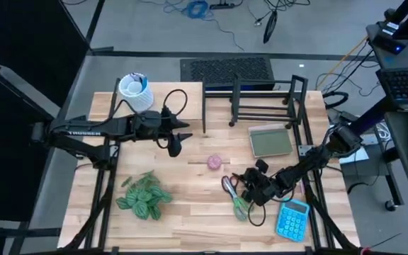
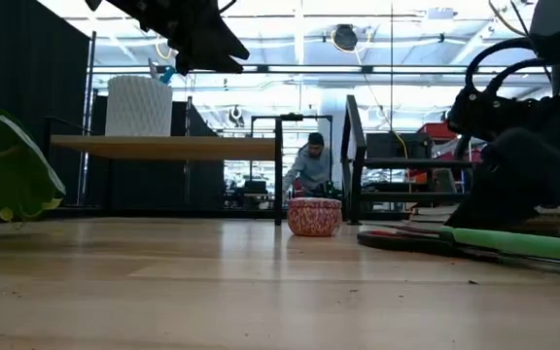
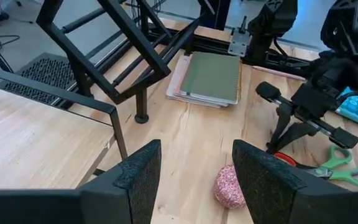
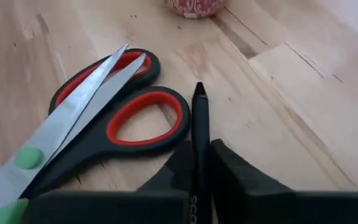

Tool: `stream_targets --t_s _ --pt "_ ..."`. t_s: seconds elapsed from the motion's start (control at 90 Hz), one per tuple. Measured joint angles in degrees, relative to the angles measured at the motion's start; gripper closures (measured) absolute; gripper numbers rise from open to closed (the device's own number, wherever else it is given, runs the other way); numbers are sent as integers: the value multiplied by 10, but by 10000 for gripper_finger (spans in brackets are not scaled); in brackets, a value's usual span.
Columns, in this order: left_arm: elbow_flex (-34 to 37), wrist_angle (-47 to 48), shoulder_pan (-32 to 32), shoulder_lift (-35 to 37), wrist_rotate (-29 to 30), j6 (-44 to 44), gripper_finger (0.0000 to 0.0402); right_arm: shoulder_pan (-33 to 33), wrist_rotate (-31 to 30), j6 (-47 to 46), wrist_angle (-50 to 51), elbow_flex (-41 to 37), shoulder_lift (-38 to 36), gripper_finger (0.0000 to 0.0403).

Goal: Stock shelves
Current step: Put the black pen into the white pen holder

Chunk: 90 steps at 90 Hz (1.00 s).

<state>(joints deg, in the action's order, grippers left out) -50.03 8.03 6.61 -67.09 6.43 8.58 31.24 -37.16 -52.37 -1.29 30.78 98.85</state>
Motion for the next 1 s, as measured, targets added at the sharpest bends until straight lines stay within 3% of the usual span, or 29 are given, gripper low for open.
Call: stream_targets --t_s 0.222,0.456,1.0 --pt "0 0 0 0 0 0 217 7 -6 26 -7 -7 -23 396" --pt "0 -1 0 0 0 0 217 8 12 73 15 -11 -84 397" --pt "0 -32 0 -5 -14 1 217 -3 -13 169 9 -8 -216 398"
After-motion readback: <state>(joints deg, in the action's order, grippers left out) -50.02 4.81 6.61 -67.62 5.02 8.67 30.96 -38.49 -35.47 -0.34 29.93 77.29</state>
